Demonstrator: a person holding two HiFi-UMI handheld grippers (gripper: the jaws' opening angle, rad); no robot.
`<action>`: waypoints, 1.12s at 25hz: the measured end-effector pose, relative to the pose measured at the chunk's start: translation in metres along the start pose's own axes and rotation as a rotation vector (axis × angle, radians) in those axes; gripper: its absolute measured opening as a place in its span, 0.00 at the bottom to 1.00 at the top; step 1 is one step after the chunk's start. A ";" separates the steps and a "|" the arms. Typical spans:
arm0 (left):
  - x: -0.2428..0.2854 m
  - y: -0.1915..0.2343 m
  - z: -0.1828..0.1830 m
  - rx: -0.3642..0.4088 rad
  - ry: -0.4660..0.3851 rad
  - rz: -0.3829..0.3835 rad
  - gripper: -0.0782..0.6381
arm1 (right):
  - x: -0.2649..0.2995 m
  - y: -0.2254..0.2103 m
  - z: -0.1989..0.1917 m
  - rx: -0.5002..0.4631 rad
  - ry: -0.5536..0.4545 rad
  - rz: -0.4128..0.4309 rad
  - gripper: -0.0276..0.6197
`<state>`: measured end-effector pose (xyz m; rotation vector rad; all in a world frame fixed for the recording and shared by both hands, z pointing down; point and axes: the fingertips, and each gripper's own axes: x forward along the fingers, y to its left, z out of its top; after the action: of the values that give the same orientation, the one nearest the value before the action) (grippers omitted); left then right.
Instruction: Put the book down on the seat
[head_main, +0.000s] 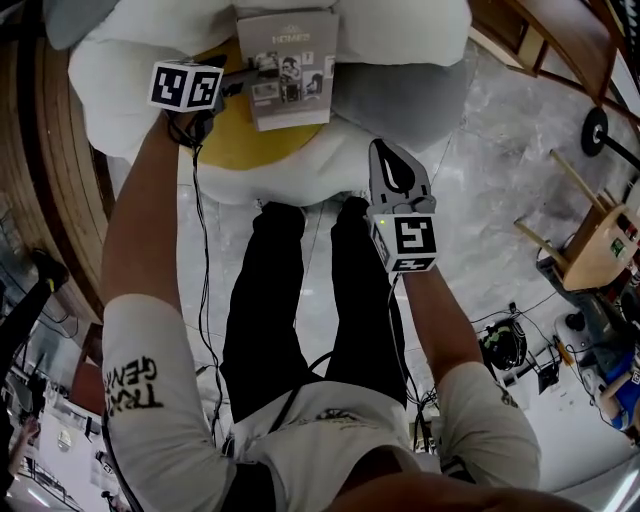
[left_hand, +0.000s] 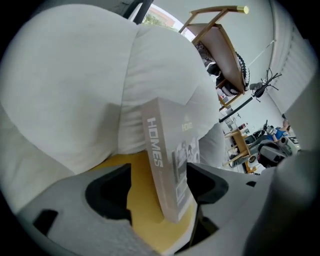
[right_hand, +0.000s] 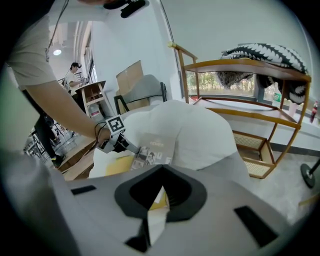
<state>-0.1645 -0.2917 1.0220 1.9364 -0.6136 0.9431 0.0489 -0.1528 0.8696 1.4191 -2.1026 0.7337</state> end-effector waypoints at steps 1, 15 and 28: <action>-0.005 -0.003 -0.001 -0.003 -0.009 0.003 0.57 | -0.001 -0.001 0.003 0.002 -0.004 -0.001 0.09; -0.131 -0.125 -0.019 -0.055 -0.336 0.207 0.14 | -0.036 0.019 0.065 -0.010 -0.058 0.043 0.09; -0.300 -0.242 0.061 0.016 -0.616 0.428 0.14 | -0.116 0.059 0.197 -0.031 -0.180 0.055 0.09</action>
<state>-0.1461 -0.2079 0.6408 2.1554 -1.4193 0.5767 0.0120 -0.1892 0.6390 1.4635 -2.2878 0.6118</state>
